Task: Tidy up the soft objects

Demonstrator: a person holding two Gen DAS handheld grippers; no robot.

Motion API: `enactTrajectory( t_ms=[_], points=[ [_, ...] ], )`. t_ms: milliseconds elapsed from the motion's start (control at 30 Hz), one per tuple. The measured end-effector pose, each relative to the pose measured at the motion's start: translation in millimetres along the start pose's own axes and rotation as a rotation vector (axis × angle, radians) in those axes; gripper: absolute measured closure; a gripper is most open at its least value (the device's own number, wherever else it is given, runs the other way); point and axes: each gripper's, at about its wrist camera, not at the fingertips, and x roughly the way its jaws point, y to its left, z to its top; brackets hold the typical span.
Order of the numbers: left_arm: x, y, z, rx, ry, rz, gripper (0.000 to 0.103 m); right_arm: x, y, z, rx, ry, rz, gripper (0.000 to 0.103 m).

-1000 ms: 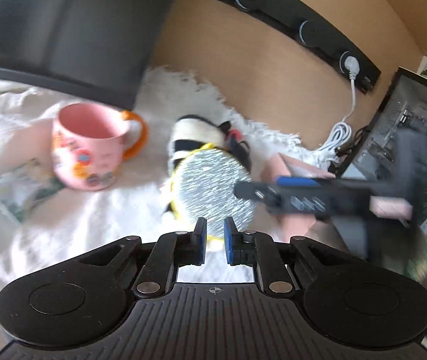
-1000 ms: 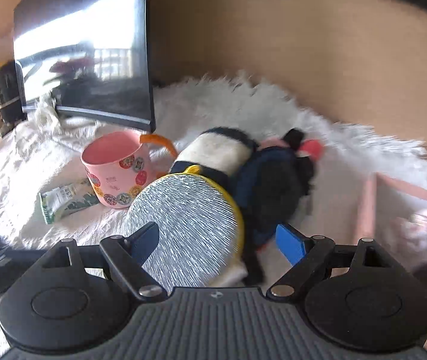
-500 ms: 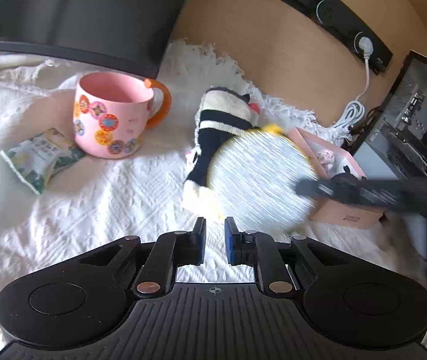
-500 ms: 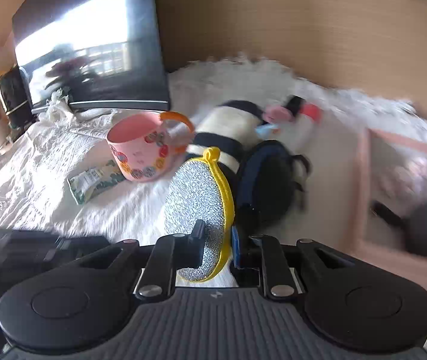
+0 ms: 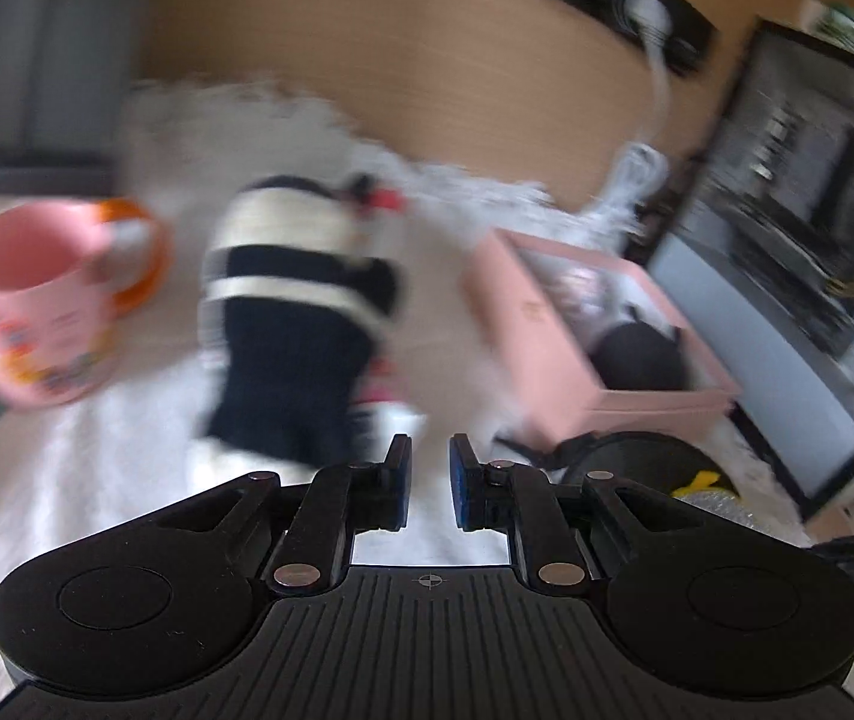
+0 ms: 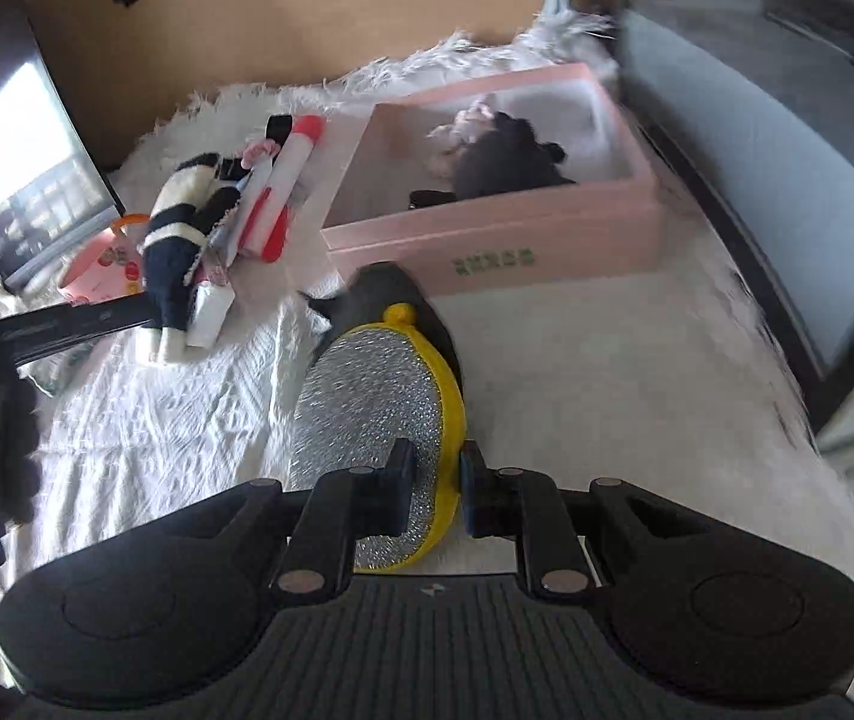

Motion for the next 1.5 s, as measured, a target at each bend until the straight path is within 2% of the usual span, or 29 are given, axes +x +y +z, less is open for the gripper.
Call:
enactTrajectory(
  t_ms=[167,233,267,300,433,567,667,800,933,1033,1100,1167,1267,1333,1400,1500],
  points=[
    [30.6,-41.2,0.9,0.094,0.072,-0.061,0.088,-28.6,-13.5,-9.8,-0.024,-0.042,0.05,0.084],
    [41.1,-53.7,-3.8,0.119,0.112,-0.085,0.088,-28.1,-13.6,-10.3,-0.036,-0.051,0.003,0.067],
    [45.1,-60.1,-7.4,0.133,0.133,-0.102,0.088,-27.7,-13.7,-11.3,-0.046,-0.061,-0.035,0.048],
    [47.6,-66.5,-11.4,0.15,0.152,-0.122,0.088,-27.0,-12.9,-11.6,-0.061,-0.075,-0.065,0.039],
    [50.7,-83.9,-26.9,0.189,0.213,-0.222,0.088,-25.2,-19.2,-10.2,-0.072,-0.089,-0.083,0.039],
    [42.4,-96.0,-36.5,0.168,0.242,-0.37,0.088,-16.1,-25.9,-14.6,-0.097,-0.069,-0.12,0.039],
    [35.2,-106.2,-38.9,0.17,0.255,-0.444,0.088,-3.9,-25.1,-23.4,-0.144,-0.038,-0.17,0.045],
    [33.6,-117.2,-49.2,0.214,0.288,-0.388,0.088,-1.4,-24.2,-32.8,-0.174,-0.046,-0.178,0.045],
    [43.7,-117.5,-55.2,0.151,0.371,-0.419,0.087,-2.3,-26.7,-33.4,-0.18,-0.05,-0.173,0.045],
    [47.8,-119.6,-59.9,0.174,0.403,-0.366,0.083,-2.8,-28.3,-35.4,-0.186,-0.052,-0.171,0.045],
    [51.2,-115.6,-61.9,0.145,0.416,-0.36,0.083,-2.0,-28.7,-36.8,-0.18,-0.059,-0.168,0.045],
    [56.6,-116.4,-64.0,0.112,0.434,-0.381,0.073,-1.3,-29.5,-37.5,-0.177,-0.063,-0.169,0.045],
    [66.4,-124.8,-69.6,0.108,0.454,-0.404,0.068,-1.1,-30.5,-37.5,-0.182,-0.067,-0.167,0.045],
    [67.4,-131.9,-72.2,0.113,0.455,-0.403,0.069,-1.4,-31.4,-38.0,-0.188,-0.072,-0.168,0.045],
    [66.7,-135.8,-72.0,0.108,0.433,-0.411,0.075,-3.8,-31.7,-37.2,-0.183,-0.075,-0.171,0.045],
    [61.1,-132.8,-68.9,0.051,0.406,-0.439,0.083,-14.8,-32.7,-30.4,-0.174,-0.093,-0.164,0.045]
  ],
)
